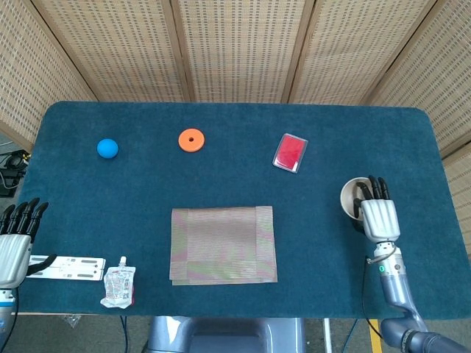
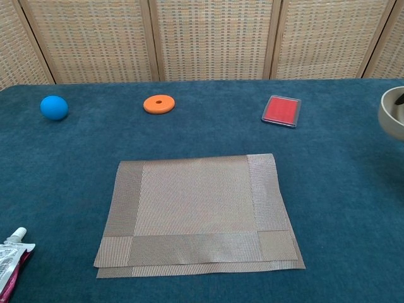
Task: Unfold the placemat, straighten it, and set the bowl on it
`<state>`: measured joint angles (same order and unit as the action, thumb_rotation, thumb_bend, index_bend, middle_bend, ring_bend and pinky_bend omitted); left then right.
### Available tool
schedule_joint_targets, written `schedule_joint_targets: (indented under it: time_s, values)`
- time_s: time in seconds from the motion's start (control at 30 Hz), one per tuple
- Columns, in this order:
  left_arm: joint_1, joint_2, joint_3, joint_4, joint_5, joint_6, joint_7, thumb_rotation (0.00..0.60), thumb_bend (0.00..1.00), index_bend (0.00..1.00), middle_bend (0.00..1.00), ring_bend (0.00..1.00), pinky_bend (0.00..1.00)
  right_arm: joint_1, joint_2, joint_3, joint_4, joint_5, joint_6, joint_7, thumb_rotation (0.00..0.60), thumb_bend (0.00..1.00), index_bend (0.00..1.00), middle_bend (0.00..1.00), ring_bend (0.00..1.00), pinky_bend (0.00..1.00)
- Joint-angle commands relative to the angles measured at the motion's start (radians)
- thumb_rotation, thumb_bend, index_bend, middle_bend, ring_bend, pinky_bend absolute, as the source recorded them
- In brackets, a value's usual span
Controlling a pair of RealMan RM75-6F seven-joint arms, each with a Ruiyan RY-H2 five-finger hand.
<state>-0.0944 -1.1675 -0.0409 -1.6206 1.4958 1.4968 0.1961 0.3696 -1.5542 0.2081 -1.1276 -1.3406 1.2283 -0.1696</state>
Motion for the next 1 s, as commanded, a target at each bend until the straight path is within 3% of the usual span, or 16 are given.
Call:
schedule_joint_targets:
  time_s: [0.03, 0.5, 1.0]
  values:
    - [0.000, -0.001, 0.000, 0.000, 0.000, 0.000, 0.003, 0.600, 0.04, 0.00, 0.00, 0.00, 0.00, 0.000, 0.012, 0.013, 0.040, 0.039, -0.035, 0.009, 0.600, 0.45, 0.74, 0.23, 0.00, 0.02]
    - [-0.002, -0.002, 0.002, 0.002, -0.001, -0.006, 0.004, 0.600, 0.04, 0.00, 0.00, 0.00, 0.00, 0.002, 0.002, -0.003, 0.093, 0.097, -0.100, 0.000, 0.600, 0.44, 0.72, 0.20, 0.00, 0.00]
    - [-0.004, -0.003, 0.003, 0.005, 0.003, -0.007, 0.003, 0.600, 0.04, 0.00, 0.00, 0.00, 0.00, -0.002, 0.019, -0.016, 0.073, 0.151, -0.151, -0.046, 0.600, 0.40, 0.67, 0.15, 0.00, 0.00]
